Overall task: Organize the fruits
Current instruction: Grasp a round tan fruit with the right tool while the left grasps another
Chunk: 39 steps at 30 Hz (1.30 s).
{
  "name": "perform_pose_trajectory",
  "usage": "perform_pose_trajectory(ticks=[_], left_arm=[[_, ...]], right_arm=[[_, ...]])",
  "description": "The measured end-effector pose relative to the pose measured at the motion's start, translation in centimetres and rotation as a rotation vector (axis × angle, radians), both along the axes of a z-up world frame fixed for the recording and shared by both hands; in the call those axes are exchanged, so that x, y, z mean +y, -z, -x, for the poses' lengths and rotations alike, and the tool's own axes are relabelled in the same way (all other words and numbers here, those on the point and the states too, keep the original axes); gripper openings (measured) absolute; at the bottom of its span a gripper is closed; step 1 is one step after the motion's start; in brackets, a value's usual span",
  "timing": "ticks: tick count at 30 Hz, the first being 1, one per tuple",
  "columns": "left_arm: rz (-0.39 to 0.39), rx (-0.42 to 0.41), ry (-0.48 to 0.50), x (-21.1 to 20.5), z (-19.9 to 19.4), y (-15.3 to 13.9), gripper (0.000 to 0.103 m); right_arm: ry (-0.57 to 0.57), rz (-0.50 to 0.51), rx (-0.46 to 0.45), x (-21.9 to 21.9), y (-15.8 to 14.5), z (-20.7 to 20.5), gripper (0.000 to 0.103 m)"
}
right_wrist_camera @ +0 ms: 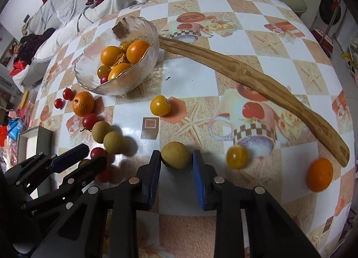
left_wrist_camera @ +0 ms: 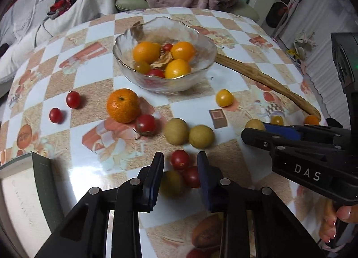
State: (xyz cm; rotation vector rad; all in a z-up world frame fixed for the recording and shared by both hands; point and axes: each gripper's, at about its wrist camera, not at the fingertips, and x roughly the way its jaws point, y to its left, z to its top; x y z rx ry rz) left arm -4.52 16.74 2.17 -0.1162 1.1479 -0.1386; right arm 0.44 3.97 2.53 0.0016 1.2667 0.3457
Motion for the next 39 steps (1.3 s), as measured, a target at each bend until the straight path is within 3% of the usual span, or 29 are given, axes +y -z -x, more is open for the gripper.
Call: perform_pose_trajectory(ticks=[4,13,14,15,16,18,22,33,37,39], left_arm=[[0.017,0.002,0.001,0.0,0.5,-0.1,0.033],[-0.027,0.003,0.0,1.1,2.0,-0.8,0.036],[-0.03,0.008,0.005,1.2,2.2,-0.8,0.044],[-0.038,0.009,0.01,1.4,2.6,-0.9,0.068],[-0.051,-0.012,0.01,1.5,3.1,-1.1,0.074],[-0.073,-0.04,0.03,1.6,3.9,-1.5,0.074],[-0.118,-0.006,0.051,1.6,3.6,-0.2,0.074],[-0.116,-0.011,0.12,2.6,4.8,-0.6,0.074],[-0.192,-0.001,0.155,2.5,5.0,0.1,0.074],[-0.191,-0.007,0.154,2.2,4.4,0.5,0.074]], right_arm=[[0.016,-0.023,0.016,-0.6,0.0,0.6,0.031],[0.012,-0.042,0.028,-0.8,-0.2,1.7,0.031],[0.012,-0.044,0.028,-0.8,-0.3,1.9,0.031],[0.012,-0.048,0.028,-0.8,-0.4,2.0,0.031],[0.012,-0.051,0.027,-0.8,-0.6,2.1,0.031],[0.014,-0.057,0.025,-0.9,-0.8,2.3,0.031],[0.013,-0.058,0.029,-1.0,-0.9,2.7,0.031],[0.029,-0.067,0.029,-1.7,-1.5,3.6,0.031],[0.03,-0.072,0.03,-1.8,-1.5,3.6,0.031],[0.027,-0.072,0.033,-1.7,-1.5,3.8,0.031]])
